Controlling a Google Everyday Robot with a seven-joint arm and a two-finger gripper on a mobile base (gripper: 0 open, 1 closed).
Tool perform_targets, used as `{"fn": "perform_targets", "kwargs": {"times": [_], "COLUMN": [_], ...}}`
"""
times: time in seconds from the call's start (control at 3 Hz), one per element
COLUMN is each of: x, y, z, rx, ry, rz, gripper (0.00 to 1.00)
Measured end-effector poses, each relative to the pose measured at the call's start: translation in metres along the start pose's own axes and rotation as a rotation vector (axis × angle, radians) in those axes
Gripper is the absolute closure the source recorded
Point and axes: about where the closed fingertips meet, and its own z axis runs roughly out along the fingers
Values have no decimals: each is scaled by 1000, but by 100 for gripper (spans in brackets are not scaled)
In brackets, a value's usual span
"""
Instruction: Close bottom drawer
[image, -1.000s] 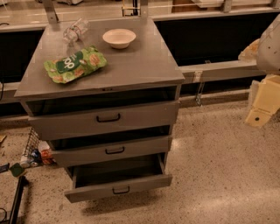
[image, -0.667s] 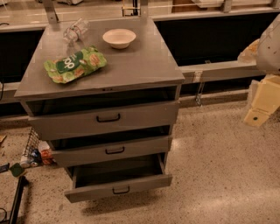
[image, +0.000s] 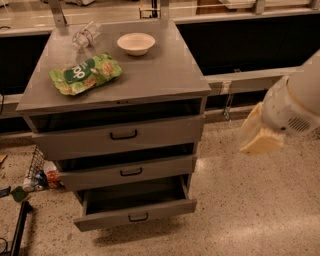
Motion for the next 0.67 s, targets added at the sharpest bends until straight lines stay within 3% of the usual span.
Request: {"fn": "perform_targets", "kwargs": {"times": [0.33,0.67], "x": [7,-10], "y": [19,31], "z": [71,178], "rx": [-42,-76], "ry": [-87,-126], "rz": [-42,-110], "gripper": [85,100]}}
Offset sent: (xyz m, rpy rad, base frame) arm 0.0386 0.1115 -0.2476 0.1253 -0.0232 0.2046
